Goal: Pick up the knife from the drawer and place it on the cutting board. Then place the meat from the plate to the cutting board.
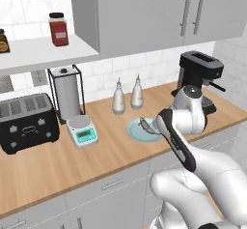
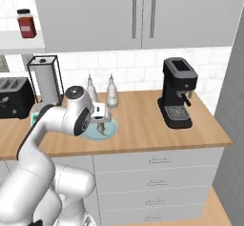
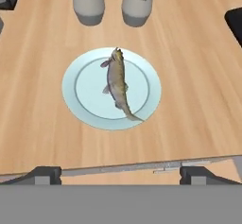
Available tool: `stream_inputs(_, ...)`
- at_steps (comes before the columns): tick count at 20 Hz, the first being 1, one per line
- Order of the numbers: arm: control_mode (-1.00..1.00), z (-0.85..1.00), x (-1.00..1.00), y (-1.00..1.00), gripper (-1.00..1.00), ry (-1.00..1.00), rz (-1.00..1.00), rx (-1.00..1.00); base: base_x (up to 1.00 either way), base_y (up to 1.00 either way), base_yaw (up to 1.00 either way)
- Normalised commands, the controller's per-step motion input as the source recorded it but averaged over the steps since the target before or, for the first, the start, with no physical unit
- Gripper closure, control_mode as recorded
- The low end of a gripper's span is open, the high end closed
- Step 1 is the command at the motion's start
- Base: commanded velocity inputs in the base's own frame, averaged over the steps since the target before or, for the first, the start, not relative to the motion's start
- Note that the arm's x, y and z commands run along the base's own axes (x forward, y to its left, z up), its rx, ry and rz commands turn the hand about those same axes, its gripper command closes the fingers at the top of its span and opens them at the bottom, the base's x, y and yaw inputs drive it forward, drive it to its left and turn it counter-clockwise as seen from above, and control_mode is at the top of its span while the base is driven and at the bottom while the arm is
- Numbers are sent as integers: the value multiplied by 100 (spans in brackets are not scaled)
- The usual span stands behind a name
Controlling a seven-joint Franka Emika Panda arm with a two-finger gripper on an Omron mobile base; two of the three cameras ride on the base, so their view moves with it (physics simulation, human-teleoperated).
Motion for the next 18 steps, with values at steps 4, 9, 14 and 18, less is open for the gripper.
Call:
stream_inputs(4,-100,-8,44,25,-100,4,-13,8,0,0,0)
stream_inputs(9,-100,-13,29,0,-100,4,-2,12,0,0,0)
stream_inputs(14,-100,-29,38,2,-100,4,0,5,0,0,0)
stream_inputs(18,-100,-31,45,9,-100,1,0,0,0,0,0)
